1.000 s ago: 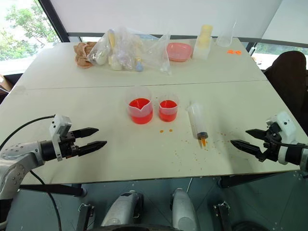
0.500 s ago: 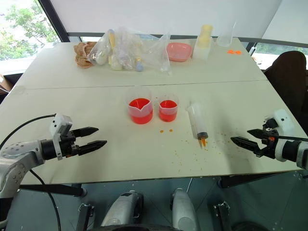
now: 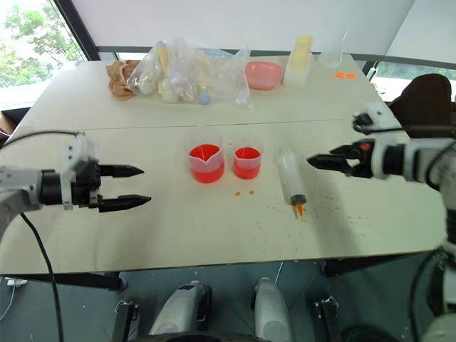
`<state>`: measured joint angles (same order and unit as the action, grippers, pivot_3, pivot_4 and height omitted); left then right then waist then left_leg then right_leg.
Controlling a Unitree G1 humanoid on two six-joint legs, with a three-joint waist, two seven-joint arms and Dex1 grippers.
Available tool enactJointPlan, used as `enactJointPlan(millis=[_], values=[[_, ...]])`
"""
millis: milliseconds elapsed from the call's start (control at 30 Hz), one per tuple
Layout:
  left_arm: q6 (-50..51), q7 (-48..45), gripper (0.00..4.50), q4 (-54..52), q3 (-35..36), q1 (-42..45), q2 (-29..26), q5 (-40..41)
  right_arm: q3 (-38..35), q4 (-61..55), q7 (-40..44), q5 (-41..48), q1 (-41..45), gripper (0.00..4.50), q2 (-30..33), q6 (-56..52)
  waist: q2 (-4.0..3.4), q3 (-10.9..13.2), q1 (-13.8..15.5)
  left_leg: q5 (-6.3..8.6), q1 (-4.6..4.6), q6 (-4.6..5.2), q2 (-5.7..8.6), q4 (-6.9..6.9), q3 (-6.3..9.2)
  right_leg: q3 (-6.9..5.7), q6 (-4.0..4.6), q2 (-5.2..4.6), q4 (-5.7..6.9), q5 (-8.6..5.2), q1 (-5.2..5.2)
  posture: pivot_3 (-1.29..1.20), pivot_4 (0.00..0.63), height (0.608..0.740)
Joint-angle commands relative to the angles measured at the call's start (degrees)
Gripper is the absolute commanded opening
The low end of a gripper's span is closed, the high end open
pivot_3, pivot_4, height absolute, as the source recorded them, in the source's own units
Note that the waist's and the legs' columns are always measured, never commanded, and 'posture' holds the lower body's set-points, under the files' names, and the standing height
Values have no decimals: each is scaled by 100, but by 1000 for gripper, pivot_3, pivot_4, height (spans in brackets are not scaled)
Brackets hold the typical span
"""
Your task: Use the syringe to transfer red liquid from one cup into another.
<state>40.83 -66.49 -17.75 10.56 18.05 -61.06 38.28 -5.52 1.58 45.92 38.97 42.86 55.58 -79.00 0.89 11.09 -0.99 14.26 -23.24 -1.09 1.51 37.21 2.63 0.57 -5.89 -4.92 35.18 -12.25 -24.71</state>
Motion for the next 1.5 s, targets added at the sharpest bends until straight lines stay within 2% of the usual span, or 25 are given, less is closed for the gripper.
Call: enactJointPlan(millis=[33,167,267,367,567,667,733,767,800,833,1000,1133,1233,1300,1400,1500], values=[[-183,-481,4082,148,70,436,-331,31,589,659,82,-249,660,4442,-80,-218,-2,1,14,0,-5,0,1,-2,-3,0,-1,0,0,0,-7,0,150,740],[-133,-525,4082,310,128,1043,-267,212,1232,1703,153,-583,1433,4442,-388,-365,-1,1,20,1,-20,2,6,-6,-4,0,-22,-1,0,10,-20,0,150,740],[-74,-388,4082,249,189,1203,-106,354,1426,2491,217,-794,1871,4442,-674,-325,-1,1,2,2,-20,3,6,-6,-7,1,-25,-1,-1,12,-21,0,150,740],[186,-113,4082,76,443,1257,187,831,1843,3188,337,-1160,2243,4442,-1026,-83,-1,1,-24,2,-16,3,8,-6,-8,2,-30,3,3,15,-21,0,150,740],[371,46,4082,-164,578,818,311,1099,2809,3719,968,-1813,2392,4442,-1387,472,-1,2,-26,2,-15,3,4,-7,-7,6,-34,19,11,17,-27,0,150,740],[344,18,4082,-248,526,679,268,1075,2969,3940,1033,-2093,2365,3560,-1520,664,0,1,-18,2,-16,3,4,-6,-8,8,-33,21,16,17,-31,0,150,740],[312,-16,4082,-246,489,654,235,1033,2942,4114,1058,-2216,2388,2534,-1605,739,1,0,-15,2,-15,3,4,-2,-6,7,-33,23,16,17,-28,0,150,740],[297,-30,4082,-230,464,662,225,1010,2865,4216,1031,-2253,2416,1955,-1664,744,2,0,-17,2,-14,3,4,-2,-7,9,-33,23,15,17,-27,0,150,740],[282,-41,4082,-216,443,671,217,985,2814,4276,1041,-2274,2436,1590,-1701,720,3,-1,-18,2,-9,3,4,-1,-7,9,-33,23,15,17,-21,0,150,740],[259,-52,4082,-192,410,685,211,943,2769,4307,1028,-2292,2450,1418,-1728,688,3,-1,-18,2,-7,3,4,-1,-7,9,-32,23,15,17,-18,0,150,740],[58,-105,4082,146,432,624,199,668,2101,4559,767,-2194,2651,1410,-1767,252,1,0,-19,1,-5,2,4,1,-7,9,-31,26,18,18,-17,0,150,740],[-12,139,4082,1382,917,845,265,585,845,4668,157,-2008,3529,1410,-1628,843,-10,6,-28,0,-11,1,5,1,-19,20,-31,25,27,18,-35,0,150,740],[-414,477,4082,1887,910,965,401,209,124,3702,-33,-1767,3719,1410,-1679,1568,-9,6,-51,0,-16,1,3,-8,-50,39,-33,24,48,19,-65,0,150,740],[-602,739,4082,2039,880,1082,670,111,-287,2657,-371,-1675,3347,1410,-1981,2418,1,0,-26,2,-14,2,1,-11,-48,38,-34,25,61,19,-67,0,150,740],[-914,1119,4082,2288,781,1218,1060,-178,-829,1467,-1099,-1492,2786,1410,-2768,3215,25,-15,-27,5,-7,1,-5,-13,-49,38,-34,26,76,19,-65,0,150,740],[-1324,1349,4082,2652,619,1395,1380,-545,-918,479,-1517,-1261,2306,1410,-3697,3894,24,-13,-20,3,-6,-1,-6,1,-53,44,-34,23,89,22,-68,0,150,740]])
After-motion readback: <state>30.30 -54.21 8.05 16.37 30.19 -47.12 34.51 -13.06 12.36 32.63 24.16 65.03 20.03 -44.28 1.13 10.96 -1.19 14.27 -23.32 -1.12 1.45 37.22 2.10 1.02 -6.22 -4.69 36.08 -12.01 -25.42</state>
